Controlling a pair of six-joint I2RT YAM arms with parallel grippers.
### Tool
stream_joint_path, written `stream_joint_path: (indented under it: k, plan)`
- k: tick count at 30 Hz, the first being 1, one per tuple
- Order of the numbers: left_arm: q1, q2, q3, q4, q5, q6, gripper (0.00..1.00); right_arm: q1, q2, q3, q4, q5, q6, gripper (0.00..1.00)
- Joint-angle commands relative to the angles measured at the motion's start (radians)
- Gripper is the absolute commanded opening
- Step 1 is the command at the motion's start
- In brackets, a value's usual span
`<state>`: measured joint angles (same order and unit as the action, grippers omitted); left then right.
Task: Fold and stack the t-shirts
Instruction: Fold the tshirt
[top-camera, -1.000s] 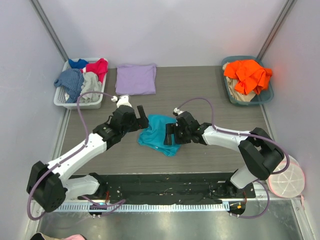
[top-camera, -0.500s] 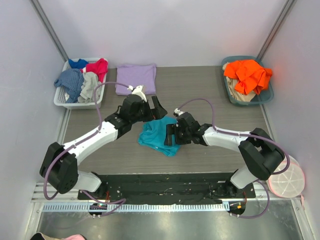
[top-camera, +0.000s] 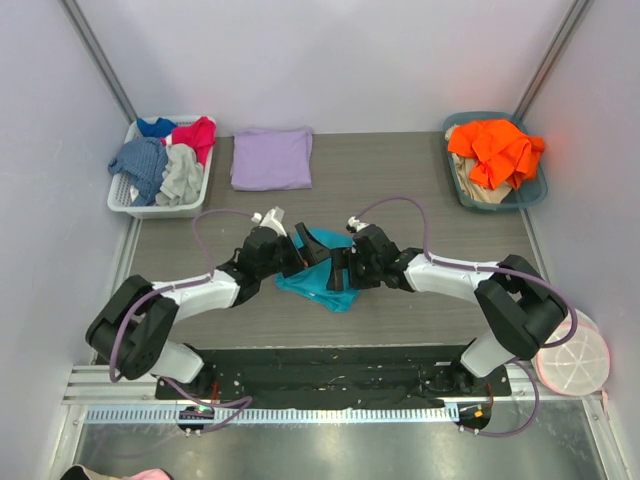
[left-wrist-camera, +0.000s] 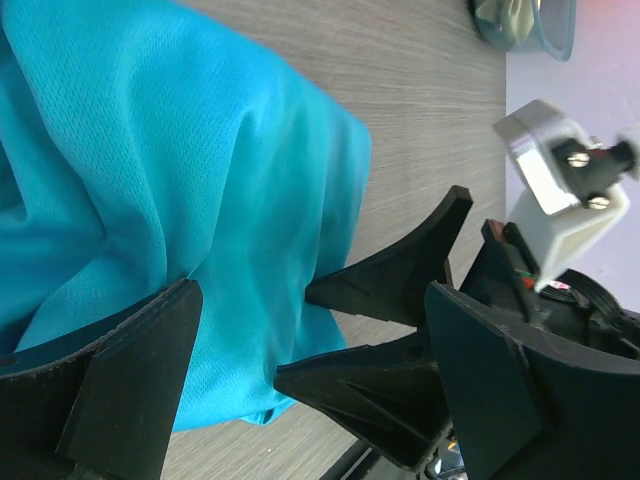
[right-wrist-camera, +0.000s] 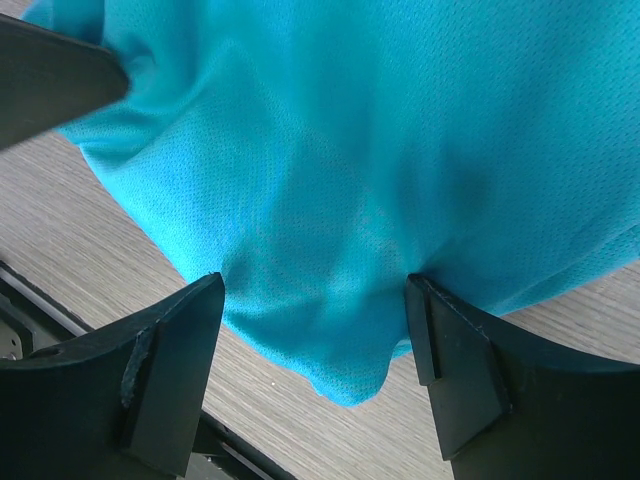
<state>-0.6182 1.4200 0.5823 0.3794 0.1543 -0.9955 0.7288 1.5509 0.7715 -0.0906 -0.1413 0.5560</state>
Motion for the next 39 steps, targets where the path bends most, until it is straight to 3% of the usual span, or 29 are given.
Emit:
stream_joint_path:
  k: [1,8,13,26,39]
  plan:
    - [-0.002,0.051,-0.027,0.214,0.031,-0.075,1.00,-0.002,0.012,-0.015,0.015,0.002,0.012,0.82]
    - [0.000,0.151,-0.050,0.375,0.028,-0.129,1.00,0.000,0.017,-0.020,0.015,0.003,0.013,0.82]
    - [0.011,0.163,-0.050,0.392,0.016,-0.132,1.00,-0.002,0.025,-0.021,0.011,0.006,0.010,0.82]
    - [0.069,-0.085,-0.101,0.032,-0.147,0.041,1.00,0.000,0.037,-0.024,0.008,0.006,0.004,0.81]
    - [0.069,-0.128,-0.210,-0.006,-0.223,0.041,1.00,0.000,0.035,-0.034,0.006,0.009,0.005,0.81]
